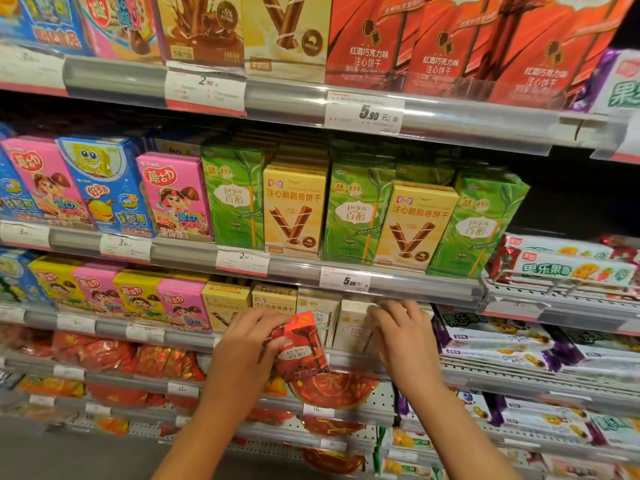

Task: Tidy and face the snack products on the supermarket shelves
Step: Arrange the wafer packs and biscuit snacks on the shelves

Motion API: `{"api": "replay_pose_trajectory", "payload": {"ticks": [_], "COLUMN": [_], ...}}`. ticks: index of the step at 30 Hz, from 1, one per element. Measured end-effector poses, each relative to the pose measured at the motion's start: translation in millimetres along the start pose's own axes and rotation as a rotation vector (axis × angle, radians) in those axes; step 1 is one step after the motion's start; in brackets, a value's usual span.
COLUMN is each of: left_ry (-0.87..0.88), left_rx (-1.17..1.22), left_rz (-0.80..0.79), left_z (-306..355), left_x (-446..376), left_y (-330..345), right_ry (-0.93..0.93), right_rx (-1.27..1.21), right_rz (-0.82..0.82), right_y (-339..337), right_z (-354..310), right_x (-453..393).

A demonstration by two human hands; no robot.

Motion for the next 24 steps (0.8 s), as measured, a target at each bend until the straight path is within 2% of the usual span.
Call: {"api": "replay_pose_trajectory", "payload": {"ticks": [4, 6, 8, 11, 14, 18, 21, 23, 24], "left_ry": [0.018, 0.032, 0.036, 0.054, 0.118, 0.245, 0.211, 0.191, 0.160], "left_rx": [-0.004, 0.003, 0.027, 0.079, 0.104, 0.101, 0.097, -0.059, -0.158], "left_rz": [-0.032, -0.054, -0.066, -0.102, -0.137, -0.135, -0.049, -0.019, -0.055], "left_z": [3, 8, 13, 25, 42, 58, 50, 38, 34], "left_x": [-2, -3, -3, -4, -4, -3, -10, -23, -31], "left_y": [7, 11, 15, 24, 33, 47, 57, 66, 69], "right_ry": [0.030, 0.033, 0.051, 0.208, 0.316, 0.304, 0.336, 0.358, 0.369], "right_rx": [0.036, -0.022, -0.235, -0.709, -0.921, -0.859, -0.786, -0.779, -0.772], "right_rz": [-0.086, -0.112, -0.110, -0.236, -0.260, -0.175, -0.168, -0.150, -0.134], "right_y": [-5, -11, -17, -28, -31, -35, -44, -49, -51], "right_z": [-7, -10, -13, -20, -24, -16, -3, 6, 10], "right_x": [3, 5, 11, 23, 32, 42, 52, 59, 62]}}
Point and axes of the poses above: each hand's wrist, its own x-axis away from the middle knuckle, its own y-axis out of the palm, z = x × y, the point moved 1 cm from there along -x, towards the middle knuckle, and after that the axes turned 11 degrees about -x, right-handed, at the moved point
